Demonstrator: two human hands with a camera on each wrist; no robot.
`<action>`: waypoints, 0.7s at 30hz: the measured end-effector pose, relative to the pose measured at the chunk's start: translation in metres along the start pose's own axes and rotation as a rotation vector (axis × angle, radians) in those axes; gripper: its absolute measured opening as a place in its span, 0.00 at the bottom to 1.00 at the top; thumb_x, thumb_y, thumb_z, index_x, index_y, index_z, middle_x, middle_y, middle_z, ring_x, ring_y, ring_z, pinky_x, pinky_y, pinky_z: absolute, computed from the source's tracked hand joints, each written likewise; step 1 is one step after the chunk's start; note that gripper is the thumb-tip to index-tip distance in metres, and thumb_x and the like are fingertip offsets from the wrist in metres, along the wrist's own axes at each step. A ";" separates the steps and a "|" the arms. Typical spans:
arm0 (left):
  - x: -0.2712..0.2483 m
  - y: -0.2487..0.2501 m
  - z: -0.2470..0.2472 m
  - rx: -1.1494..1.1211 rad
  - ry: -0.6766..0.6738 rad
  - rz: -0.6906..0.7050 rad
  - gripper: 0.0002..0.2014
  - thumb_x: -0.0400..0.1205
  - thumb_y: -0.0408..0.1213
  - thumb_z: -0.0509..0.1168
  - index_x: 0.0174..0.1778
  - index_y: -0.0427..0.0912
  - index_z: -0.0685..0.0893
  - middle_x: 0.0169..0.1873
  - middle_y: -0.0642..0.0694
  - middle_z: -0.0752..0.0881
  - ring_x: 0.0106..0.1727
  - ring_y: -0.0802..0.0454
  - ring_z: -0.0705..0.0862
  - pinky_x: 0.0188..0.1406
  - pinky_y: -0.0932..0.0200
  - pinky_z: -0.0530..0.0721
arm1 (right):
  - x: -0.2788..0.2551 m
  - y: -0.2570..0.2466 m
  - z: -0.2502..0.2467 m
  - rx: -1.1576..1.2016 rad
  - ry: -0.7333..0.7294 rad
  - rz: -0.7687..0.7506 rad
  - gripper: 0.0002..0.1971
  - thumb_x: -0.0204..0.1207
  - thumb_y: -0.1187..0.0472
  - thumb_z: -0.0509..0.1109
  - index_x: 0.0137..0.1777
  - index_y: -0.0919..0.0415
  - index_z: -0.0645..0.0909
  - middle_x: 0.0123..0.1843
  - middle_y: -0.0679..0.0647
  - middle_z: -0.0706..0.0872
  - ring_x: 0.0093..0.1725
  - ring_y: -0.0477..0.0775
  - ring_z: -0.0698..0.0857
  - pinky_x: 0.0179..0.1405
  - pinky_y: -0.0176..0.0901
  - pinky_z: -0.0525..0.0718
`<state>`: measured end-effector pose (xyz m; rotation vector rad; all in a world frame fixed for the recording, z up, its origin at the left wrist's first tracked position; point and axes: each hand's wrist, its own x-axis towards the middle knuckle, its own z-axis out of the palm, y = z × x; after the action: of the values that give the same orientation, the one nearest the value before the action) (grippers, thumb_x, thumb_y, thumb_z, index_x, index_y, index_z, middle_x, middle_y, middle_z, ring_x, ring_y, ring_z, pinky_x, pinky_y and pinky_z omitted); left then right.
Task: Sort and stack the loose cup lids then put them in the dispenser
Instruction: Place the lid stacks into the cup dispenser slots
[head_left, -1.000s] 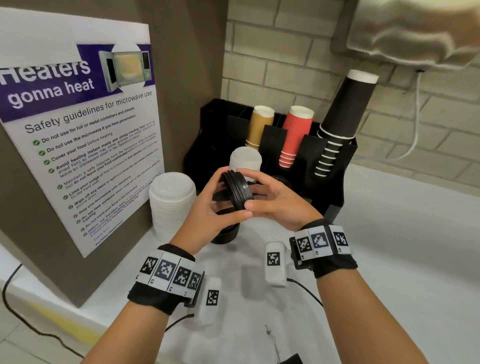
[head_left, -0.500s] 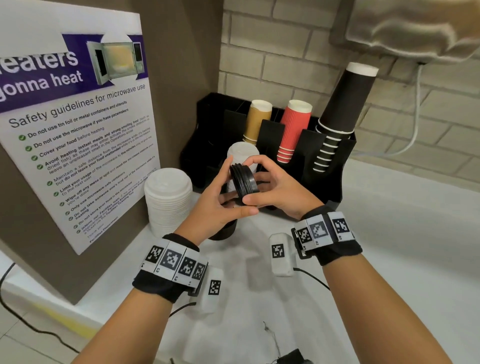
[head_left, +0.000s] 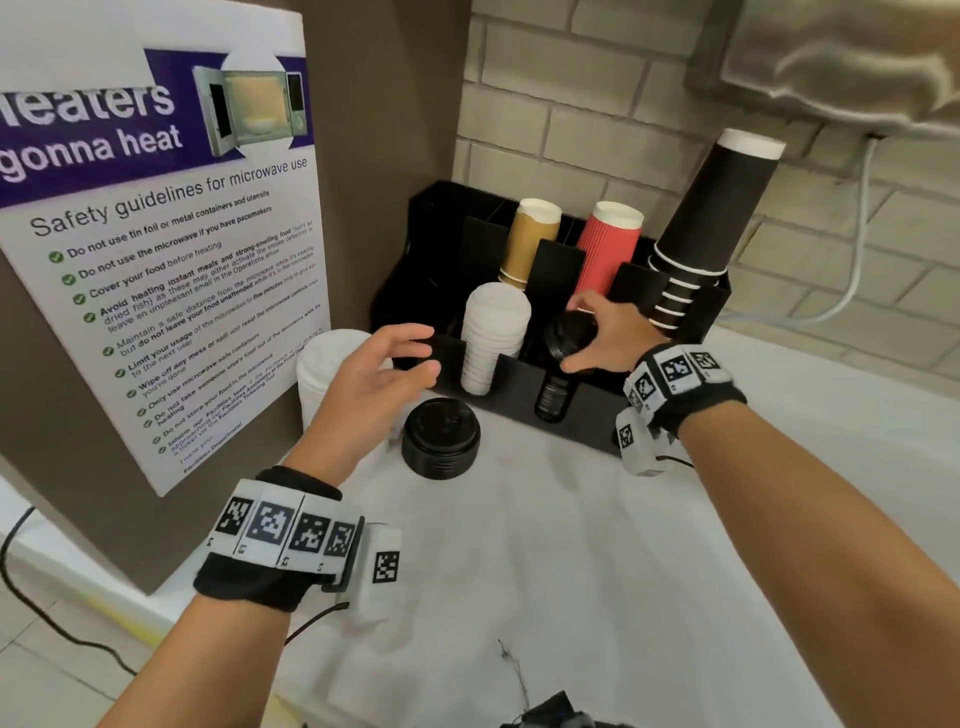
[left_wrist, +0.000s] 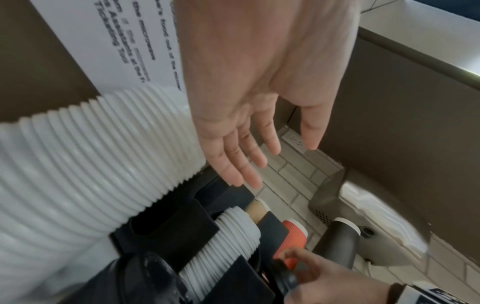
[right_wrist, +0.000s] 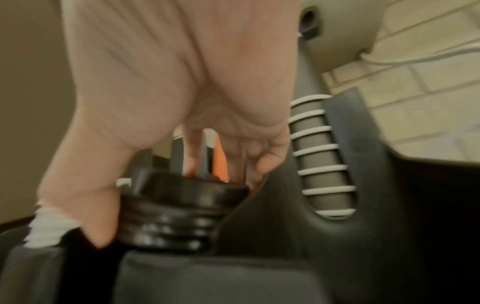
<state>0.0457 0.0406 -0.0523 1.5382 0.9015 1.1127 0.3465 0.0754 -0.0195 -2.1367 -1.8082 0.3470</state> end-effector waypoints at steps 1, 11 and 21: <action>-0.001 -0.001 -0.002 -0.008 0.007 0.001 0.14 0.83 0.35 0.66 0.60 0.57 0.81 0.56 0.53 0.84 0.54 0.47 0.88 0.60 0.52 0.84 | 0.003 -0.003 0.004 -0.082 -0.027 0.006 0.35 0.59 0.55 0.82 0.65 0.49 0.71 0.58 0.56 0.81 0.54 0.59 0.81 0.62 0.59 0.81; -0.006 -0.002 -0.007 -0.030 0.039 -0.014 0.12 0.83 0.34 0.66 0.57 0.56 0.83 0.53 0.53 0.84 0.48 0.55 0.88 0.59 0.53 0.84 | 0.011 -0.016 0.018 -0.291 -0.130 -0.013 0.38 0.59 0.58 0.82 0.70 0.57 0.71 0.64 0.60 0.75 0.58 0.61 0.79 0.58 0.55 0.83; -0.007 0.004 -0.003 -0.038 0.037 -0.021 0.11 0.84 0.34 0.65 0.58 0.54 0.82 0.53 0.53 0.84 0.50 0.52 0.87 0.61 0.51 0.84 | 0.007 -0.015 0.027 -0.304 -0.120 0.022 0.43 0.62 0.53 0.83 0.77 0.58 0.70 0.70 0.61 0.77 0.67 0.62 0.79 0.61 0.51 0.82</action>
<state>0.0407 0.0337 -0.0502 1.4784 0.9140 1.1408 0.3236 0.0872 -0.0381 -2.3850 -2.0167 0.2204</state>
